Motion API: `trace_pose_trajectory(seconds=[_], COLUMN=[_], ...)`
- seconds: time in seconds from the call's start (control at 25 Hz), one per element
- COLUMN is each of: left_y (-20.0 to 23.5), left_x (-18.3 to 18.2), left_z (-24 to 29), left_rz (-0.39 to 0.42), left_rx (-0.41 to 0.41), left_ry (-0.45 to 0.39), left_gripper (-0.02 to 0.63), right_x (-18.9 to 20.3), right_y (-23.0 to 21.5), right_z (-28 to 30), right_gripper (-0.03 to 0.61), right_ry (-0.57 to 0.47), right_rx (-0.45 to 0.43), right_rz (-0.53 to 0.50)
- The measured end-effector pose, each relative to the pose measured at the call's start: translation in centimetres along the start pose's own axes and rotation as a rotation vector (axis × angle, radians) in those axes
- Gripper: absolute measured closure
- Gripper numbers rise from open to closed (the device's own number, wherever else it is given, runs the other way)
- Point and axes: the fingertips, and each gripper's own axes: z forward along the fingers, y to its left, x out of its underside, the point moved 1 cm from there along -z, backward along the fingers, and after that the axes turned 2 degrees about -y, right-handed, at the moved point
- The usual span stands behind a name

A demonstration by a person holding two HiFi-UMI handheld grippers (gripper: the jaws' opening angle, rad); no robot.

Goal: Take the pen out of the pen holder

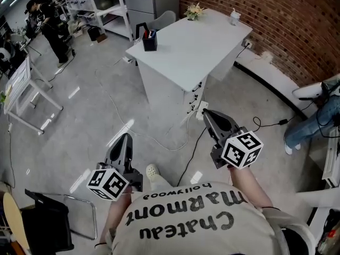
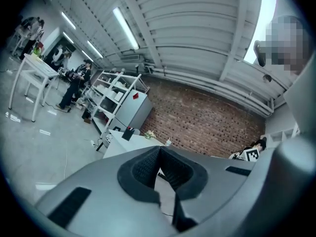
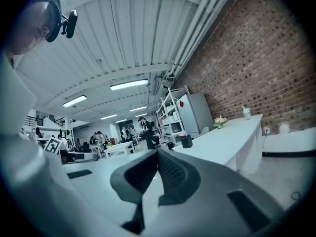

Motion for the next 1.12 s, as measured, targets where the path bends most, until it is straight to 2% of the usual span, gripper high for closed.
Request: trace_pose_trajectory(seconds=[0.16, 0.32, 0.56, 0.72, 0.8, 0.92, 1.12], left_y=[3.6, 7.1, 13.4, 16.8, 18.4, 20.4, 22.6], left_x=[-1.6, -5.5, -11.5, -14.4, -15.0, -14.6, -13.2], left_z=[4.1, 7.9, 11.8, 13.2, 13.8, 14.4, 15.0], left_rz=[-0.035, -0.013, 0.01, 0.024, 0.029, 0.005, -0.02], left_rx=[0.021, 0.054, 0.075, 0.095, 0.099, 0.088, 0.066], left_ry=[0.02, 0.02, -0.003, -0.014, -0.015, 0.004, 0.061], left_gripper=[0.614, 0.614, 0.614, 0.614, 0.614, 0.614, 0.614], right_x=[0.1, -1.3, -3.0, -3.9, -3.5, -1.3, 1.8], right_y=[-1.3, -2.2, -0.4, 1.2, 1.9, 2.0, 0.8], right_z=[4.8, 10.3, 18.7, 23.1, 24.7, 26.2, 28.3], right_gripper=[0.575, 0.575, 0.575, 0.575, 0.575, 0.575, 0.575], right_ry=[0.033, 0.001, -0.031, -0.057, -0.051, 0.021, 0.09], right_rx=[0.044, 0.091, 0.064, 0.068, 0.08, 0.125, 0.166], right_rz=[0.051, 0.108, 0.124, 0.076, 0.035, -0.004, 0.075])
